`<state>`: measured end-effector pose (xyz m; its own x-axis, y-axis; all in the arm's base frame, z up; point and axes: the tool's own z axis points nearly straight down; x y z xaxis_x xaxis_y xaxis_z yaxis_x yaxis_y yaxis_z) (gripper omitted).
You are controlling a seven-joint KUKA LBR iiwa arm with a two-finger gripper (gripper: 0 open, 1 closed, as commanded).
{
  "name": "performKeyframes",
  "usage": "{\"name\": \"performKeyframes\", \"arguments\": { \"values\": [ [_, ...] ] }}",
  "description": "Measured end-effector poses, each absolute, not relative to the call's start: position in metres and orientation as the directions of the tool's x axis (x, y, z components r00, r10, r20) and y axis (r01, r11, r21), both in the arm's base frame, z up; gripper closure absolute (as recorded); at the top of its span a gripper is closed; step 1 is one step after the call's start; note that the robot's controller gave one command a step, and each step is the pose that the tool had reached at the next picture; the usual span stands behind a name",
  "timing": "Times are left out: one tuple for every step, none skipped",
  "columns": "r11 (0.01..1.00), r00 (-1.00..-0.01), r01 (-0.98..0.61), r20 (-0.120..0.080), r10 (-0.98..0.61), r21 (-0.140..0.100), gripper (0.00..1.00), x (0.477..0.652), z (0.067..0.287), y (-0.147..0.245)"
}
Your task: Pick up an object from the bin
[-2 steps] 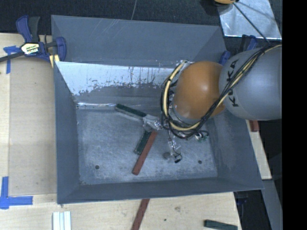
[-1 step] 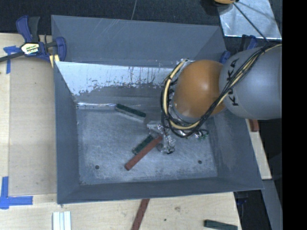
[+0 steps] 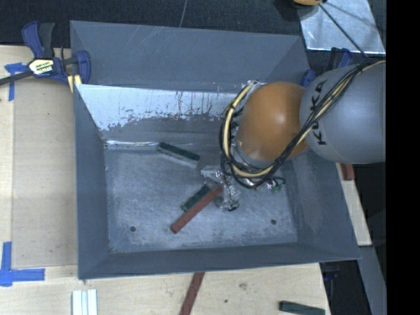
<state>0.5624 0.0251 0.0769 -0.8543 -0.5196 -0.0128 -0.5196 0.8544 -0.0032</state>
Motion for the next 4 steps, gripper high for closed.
{"name": "performKeyframes", "arguments": {
  "values": [
    [0.843,-0.843,-0.537,-0.004,-0.537,-0.002,1.00,0.591,0.216,0.028],
    [0.844,-0.844,-0.537,-0.004,-0.537,-0.001,1.00,0.591,0.216,0.028],
    [0.849,-0.849,-0.528,-0.004,-0.528,-0.001,0.00,0.600,0.166,0.028],
    [0.850,-0.850,-0.527,-0.004,-0.527,-0.001,0.00,0.600,0.166,0.028]
  ]
}}
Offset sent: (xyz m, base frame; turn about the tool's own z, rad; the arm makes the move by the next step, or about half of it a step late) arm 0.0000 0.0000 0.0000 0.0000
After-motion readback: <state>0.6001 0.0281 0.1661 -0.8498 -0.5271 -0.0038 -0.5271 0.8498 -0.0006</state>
